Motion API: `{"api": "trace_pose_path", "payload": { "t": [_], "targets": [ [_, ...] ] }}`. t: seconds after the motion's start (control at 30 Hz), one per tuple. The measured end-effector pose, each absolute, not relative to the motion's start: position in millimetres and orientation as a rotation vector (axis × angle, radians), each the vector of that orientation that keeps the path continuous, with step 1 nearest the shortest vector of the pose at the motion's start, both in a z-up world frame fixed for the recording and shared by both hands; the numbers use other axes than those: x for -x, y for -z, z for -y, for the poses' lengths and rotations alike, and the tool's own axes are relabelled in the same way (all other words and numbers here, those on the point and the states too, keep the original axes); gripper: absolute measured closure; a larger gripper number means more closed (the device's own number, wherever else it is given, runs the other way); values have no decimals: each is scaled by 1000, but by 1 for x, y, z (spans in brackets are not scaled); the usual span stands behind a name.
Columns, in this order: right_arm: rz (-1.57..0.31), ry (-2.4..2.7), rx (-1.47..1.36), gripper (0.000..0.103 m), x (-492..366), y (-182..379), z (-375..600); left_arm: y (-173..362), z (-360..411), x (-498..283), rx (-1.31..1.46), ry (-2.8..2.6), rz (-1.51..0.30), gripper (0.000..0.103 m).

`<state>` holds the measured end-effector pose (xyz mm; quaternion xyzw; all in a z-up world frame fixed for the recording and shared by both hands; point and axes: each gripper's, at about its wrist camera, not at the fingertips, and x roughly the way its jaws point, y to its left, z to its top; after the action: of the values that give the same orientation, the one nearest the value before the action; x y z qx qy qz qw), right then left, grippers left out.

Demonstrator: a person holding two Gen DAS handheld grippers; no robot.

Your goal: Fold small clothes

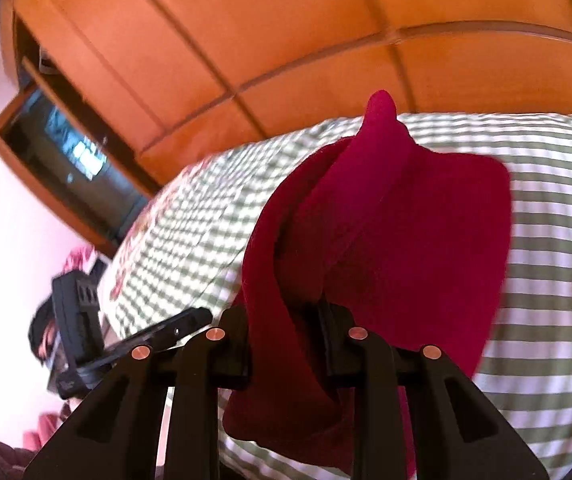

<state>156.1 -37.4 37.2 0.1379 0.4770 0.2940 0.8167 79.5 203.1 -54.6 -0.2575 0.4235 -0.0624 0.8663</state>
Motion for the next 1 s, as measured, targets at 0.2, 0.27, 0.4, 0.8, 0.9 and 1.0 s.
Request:
{"api": "trace_pose_path", "payload": {
  "t": [0.2, 0.27, 0.4, 0.8, 0.9, 1.0],
  "targets": [
    [-1067, -683, -196, 79, -145, -16, -5, 54, -210, -78, 563, 137, -888, 44],
    [-1055, -682, -155, 77, -140, -13, -8, 53, -208, -80, 570, 156, -891, 42],
    [-1042, -732, -180, 54, -135, -15, -3, 50, -207, -88, 624, 211, -905, 40],
    [-1001, -560, -333, 38, -93, -14, 113, 69, -186, -137, 836, 411, -1040, 26],
    [-1018, -473, -356, 38, -84, -3, 143, 72, -170, -152, 808, 419, -1071, 28],
    [-1024, -439, -362, 38, -80, 3, 153, 67, -154, -163, 746, 421, -1094, 54]
  ]
}}
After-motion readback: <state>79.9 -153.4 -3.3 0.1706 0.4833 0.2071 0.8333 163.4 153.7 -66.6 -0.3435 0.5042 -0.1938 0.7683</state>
